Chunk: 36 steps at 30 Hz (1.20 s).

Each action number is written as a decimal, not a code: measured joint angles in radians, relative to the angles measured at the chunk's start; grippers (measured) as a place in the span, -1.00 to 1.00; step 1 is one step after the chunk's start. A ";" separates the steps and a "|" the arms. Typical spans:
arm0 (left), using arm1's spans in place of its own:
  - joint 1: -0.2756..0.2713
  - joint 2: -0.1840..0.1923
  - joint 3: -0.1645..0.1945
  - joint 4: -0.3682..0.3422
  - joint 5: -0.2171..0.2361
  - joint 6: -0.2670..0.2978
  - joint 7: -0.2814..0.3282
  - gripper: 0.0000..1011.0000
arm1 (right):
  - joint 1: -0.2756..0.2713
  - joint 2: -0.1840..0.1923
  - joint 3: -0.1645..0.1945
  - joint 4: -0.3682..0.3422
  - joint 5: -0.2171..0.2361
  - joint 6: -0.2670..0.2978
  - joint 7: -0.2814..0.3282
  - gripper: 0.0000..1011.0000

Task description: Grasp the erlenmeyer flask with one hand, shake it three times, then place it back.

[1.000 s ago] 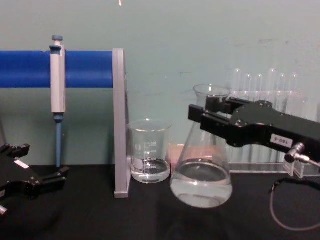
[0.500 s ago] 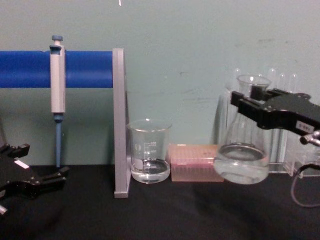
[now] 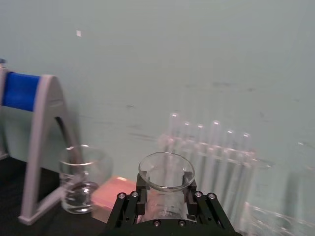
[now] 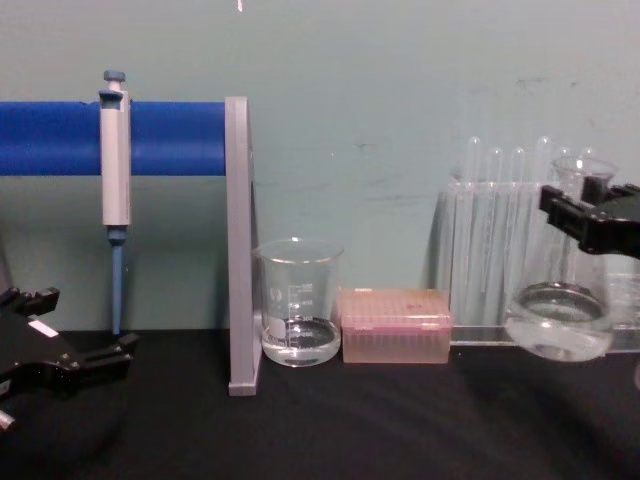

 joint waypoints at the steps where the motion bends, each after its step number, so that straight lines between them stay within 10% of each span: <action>1: 0.000 0.000 0.000 0.000 0.000 0.000 0.000 0.98 | 0.000 -0.002 0.004 0.002 -0.003 0.002 -0.005 -0.11; 17: 0.000 0.000 0.000 0.000 0.000 0.000 0.000 0.98 | -0.020 -0.021 0.022 -0.025 -0.022 0.015 0.051 -0.11; 36: 0.000 0.000 0.000 0.000 0.000 0.000 0.000 0.98 | -0.039 0.038 -0.096 -0.093 0.055 -0.021 0.326 -0.11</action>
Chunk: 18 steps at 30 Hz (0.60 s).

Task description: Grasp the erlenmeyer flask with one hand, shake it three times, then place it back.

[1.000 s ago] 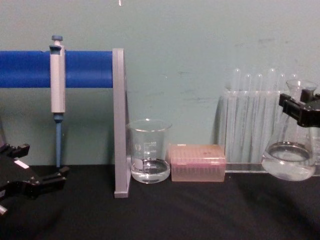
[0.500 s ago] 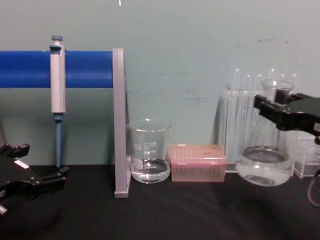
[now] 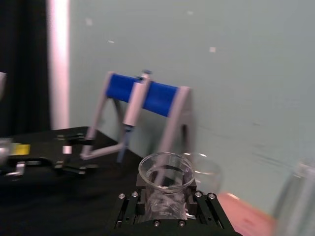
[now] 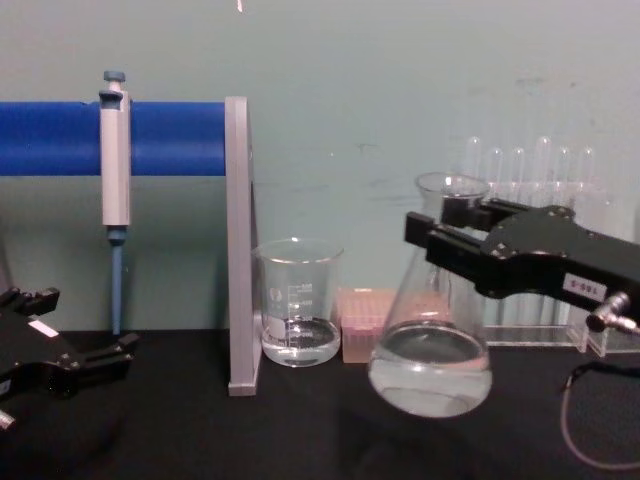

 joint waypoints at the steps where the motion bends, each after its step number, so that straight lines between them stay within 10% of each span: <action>1: 0.000 0.000 0.000 0.000 0.000 0.000 0.000 0.98 | 0.001 0.004 -0.005 -0.001 0.005 -0.002 0.011 -0.11; 18: 0.000 0.000 0.000 0.000 0.000 0.000 0.000 0.98 | 0.024 0.060 -0.081 -0.015 0.079 -0.033 0.129 -0.11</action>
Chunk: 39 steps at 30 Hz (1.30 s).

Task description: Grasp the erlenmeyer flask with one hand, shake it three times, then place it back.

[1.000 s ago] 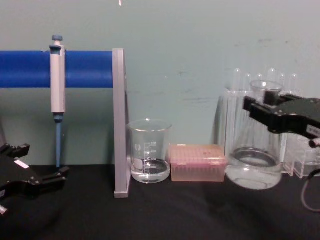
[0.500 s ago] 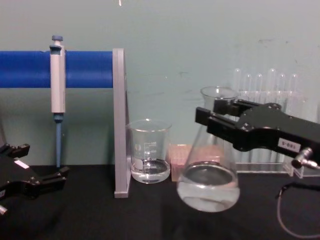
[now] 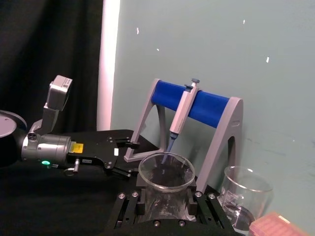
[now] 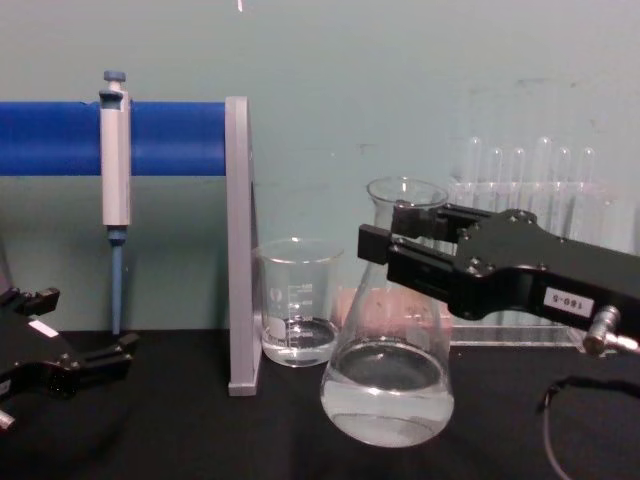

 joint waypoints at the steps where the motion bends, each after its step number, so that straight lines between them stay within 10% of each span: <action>1: 0.000 0.000 0.000 0.000 0.000 0.000 0.000 0.98 | 0.000 0.000 0.000 0.000 0.000 0.000 0.000 -0.11; 23: 0.000 0.000 0.000 0.000 0.000 0.000 0.000 0.98 | 0.019 0.016 -0.023 0.017 0.018 -0.018 -0.058 -0.11; 39: 0.000 0.000 0.000 0.000 0.000 0.000 0.000 0.98 | 0.033 -0.025 0.062 0.068 -0.032 0.000 -0.204 -0.11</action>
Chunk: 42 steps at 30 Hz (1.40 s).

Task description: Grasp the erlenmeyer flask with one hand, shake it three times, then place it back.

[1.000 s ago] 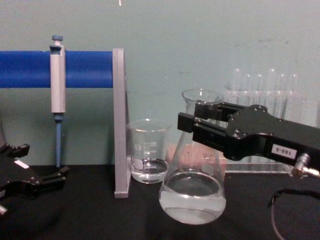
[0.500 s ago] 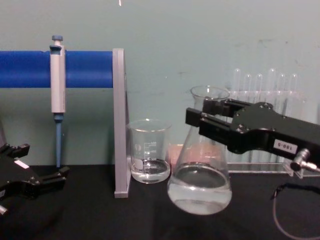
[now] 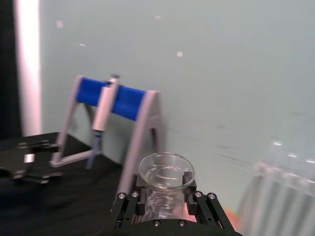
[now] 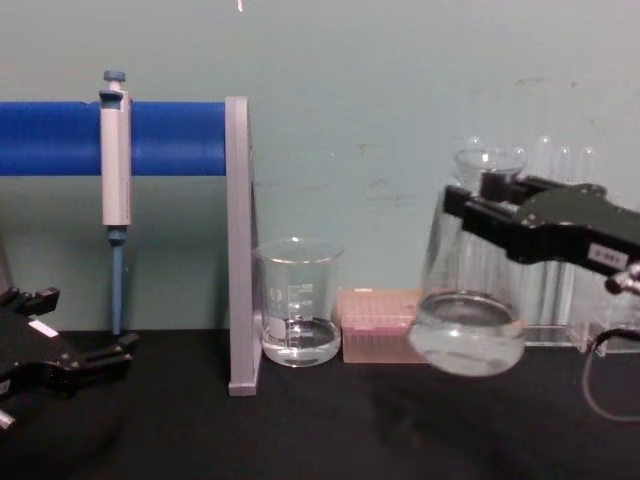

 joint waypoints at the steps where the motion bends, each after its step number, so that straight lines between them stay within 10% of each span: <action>1: 0.000 0.000 0.000 0.000 0.000 0.000 0.000 0.98 | 0.001 -0.003 0.007 0.004 -0.004 0.001 -0.009 -0.11; 23: 0.000 0.000 0.000 0.000 0.000 0.000 0.000 0.98 | 0.006 -0.034 0.135 0.060 -0.076 0.037 -0.139 -0.11; 42: 0.000 0.000 0.000 0.000 0.000 0.000 0.000 0.98 | -0.022 -0.029 0.073 -0.007 -0.044 0.032 0.031 -0.11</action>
